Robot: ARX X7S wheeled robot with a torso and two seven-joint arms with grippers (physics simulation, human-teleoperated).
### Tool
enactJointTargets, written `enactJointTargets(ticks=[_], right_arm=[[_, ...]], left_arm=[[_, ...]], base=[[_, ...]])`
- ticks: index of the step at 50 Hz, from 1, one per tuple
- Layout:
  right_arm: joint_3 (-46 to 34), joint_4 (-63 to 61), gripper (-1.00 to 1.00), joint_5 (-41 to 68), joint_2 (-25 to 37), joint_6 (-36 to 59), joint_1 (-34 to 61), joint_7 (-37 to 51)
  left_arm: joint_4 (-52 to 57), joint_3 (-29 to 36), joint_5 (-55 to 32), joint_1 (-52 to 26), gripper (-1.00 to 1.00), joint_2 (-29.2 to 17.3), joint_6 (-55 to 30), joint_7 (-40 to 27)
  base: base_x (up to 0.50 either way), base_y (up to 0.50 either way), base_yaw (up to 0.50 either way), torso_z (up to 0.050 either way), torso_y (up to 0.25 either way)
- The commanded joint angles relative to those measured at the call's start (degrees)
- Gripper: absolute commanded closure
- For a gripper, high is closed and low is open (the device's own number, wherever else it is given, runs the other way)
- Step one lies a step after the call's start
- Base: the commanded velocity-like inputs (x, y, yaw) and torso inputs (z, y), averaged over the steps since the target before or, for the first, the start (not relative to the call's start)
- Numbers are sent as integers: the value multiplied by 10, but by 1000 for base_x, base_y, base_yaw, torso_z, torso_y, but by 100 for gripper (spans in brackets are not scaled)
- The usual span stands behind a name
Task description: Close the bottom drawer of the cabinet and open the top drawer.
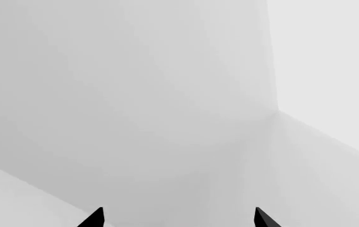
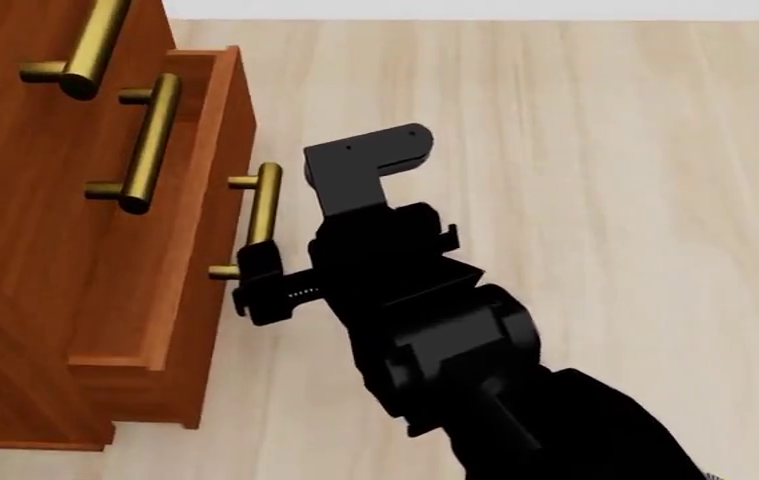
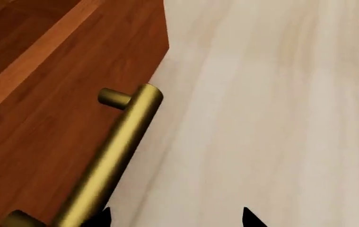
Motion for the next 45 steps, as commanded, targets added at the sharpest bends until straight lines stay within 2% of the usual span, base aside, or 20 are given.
enactJointTargets(ticks=[1, 34, 45], right_arm=[[-19, -37, -100, 17, -5, -21, 12, 8], [-18, -104, -100, -7, -5, -44, 6, -28], [-16, -128, -100, -39, -5, -51, 3, -41]], left_arm=[[-2, 2, -4, 1, -100, -2, 4, 3], [-3, 11, -6, 2, -100, -8, 5, 3], [10, 15, 0, -5, -100, -20, -15, -16]], base=[[0, 0, 0, 0, 0], [0, 0, 0, 0, 0], [0, 0, 0, 0, 0]])
